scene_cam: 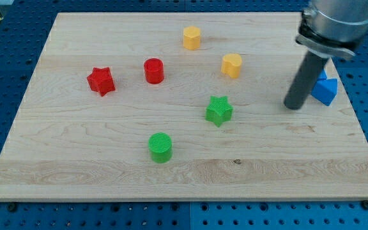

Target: Move your arm to the bottom right of the heart

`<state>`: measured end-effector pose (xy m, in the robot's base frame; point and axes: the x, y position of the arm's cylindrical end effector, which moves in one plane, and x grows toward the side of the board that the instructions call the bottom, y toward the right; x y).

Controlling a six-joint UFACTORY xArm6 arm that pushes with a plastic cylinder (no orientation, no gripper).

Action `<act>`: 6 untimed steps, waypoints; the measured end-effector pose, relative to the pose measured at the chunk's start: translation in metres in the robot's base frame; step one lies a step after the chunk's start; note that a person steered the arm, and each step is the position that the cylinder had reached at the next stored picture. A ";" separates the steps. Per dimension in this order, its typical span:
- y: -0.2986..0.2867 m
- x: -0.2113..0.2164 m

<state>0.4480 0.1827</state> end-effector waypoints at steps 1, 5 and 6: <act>-0.001 -0.003; -0.045 -0.017; -0.045 -0.017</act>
